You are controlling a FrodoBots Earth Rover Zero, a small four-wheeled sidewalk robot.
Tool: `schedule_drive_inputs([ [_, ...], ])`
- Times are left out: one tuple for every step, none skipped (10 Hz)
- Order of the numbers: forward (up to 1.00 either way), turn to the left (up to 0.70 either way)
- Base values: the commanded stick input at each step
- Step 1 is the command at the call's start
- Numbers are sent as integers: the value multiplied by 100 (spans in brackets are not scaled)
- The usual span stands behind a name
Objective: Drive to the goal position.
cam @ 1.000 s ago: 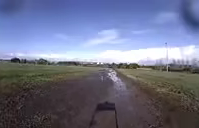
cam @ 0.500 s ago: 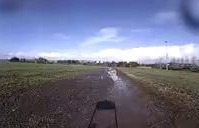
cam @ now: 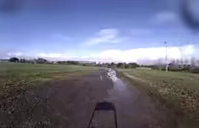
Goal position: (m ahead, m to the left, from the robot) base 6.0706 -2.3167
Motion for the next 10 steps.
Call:
schedule_drive_inputs([
  [70, 35],
  [70, 35],
  [70, 6],
  [70, 2],
  [70, 0],
  [70, 0],
  [70, 0],
  [70, 0],
  [70, 0],
  [70, 0],
])
